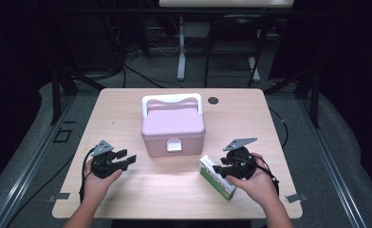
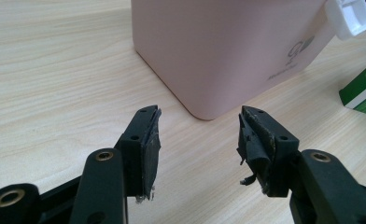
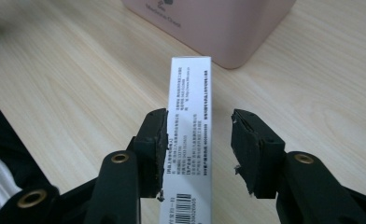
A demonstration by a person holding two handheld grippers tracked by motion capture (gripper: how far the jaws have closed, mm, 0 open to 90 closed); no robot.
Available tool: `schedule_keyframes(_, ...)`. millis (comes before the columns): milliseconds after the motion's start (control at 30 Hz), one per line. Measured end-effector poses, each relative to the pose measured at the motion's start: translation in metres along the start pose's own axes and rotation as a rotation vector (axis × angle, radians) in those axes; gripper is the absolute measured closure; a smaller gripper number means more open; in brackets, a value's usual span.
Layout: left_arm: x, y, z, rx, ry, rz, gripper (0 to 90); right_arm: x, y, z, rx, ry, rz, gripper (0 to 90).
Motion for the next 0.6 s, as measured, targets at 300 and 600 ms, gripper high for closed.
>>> schedule_keyframes(300, 0.0, 0.0, 0.0, 0.002, -0.001, -0.002, 47.9, 0.013, -0.004, -0.004, 0.001, 0.017, -0.059, 55.8)
schedule_keyframes(600, -0.001, 0.0, -0.001, -0.01, 0.002, 0.006, 48.0, 0.017, -0.007, -0.004, 0.002, 0.011, -0.071, 60.3)
Point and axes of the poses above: each handheld gripper's, and its own axes: x roughly forward along the jaws, y roughly out of its top, z roughly to its right, the point moved 3 cm from there along x, roughly forward along the jaws, and after that the axes turned 7 degrees about x, right-handed, at the moved point
